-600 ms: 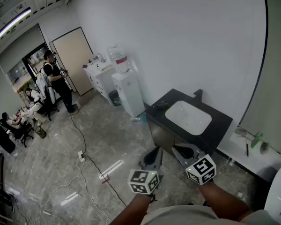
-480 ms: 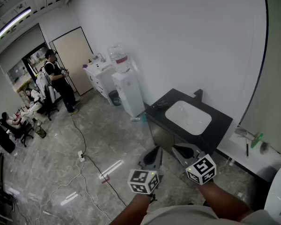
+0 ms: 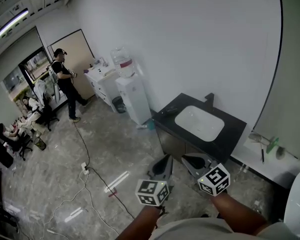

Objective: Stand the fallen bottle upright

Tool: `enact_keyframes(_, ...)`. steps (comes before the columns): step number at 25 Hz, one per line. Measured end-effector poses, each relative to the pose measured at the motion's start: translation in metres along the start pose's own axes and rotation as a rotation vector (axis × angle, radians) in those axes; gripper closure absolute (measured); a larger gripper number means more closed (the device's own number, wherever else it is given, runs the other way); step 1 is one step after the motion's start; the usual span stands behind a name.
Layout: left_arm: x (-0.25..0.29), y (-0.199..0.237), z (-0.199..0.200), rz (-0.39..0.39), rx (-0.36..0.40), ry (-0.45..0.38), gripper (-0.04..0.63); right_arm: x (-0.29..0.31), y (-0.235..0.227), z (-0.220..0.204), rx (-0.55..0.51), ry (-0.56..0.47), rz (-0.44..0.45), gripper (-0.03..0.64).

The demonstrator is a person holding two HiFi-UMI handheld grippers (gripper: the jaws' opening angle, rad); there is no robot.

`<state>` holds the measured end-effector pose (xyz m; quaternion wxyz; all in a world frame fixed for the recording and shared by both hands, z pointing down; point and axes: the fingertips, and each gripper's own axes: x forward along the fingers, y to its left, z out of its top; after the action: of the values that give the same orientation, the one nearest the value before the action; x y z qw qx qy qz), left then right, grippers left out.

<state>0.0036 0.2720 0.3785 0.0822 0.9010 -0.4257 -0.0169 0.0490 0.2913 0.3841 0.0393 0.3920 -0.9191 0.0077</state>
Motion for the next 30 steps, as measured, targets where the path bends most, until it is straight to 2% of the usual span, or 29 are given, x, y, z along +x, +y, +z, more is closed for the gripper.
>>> enact_keyframes(9, -0.03, 0.044, -0.01, -0.033, 0.009, 0.028, 0.588, 0.042, 0.031, -0.015, 0.03, 0.031, -0.01, 0.614)
enact_keyframes(16, -0.017, 0.089, -0.008, -0.025, 0.016, 0.027, 0.588, 0.085, 0.014, -0.021, 0.025, 0.061, -0.003, 0.614)
enact_keyframes(23, 0.049, 0.154, -0.017, 0.003, 0.016, 0.037, 0.588, 0.161, -0.054, -0.039, 0.035, 0.052, 0.019, 0.614)
enact_keyframes(30, 0.193, 0.232, -0.02, 0.036, 0.001, 0.06, 0.588, 0.266, -0.184, -0.068, 0.012, 0.125, 0.095, 0.614)
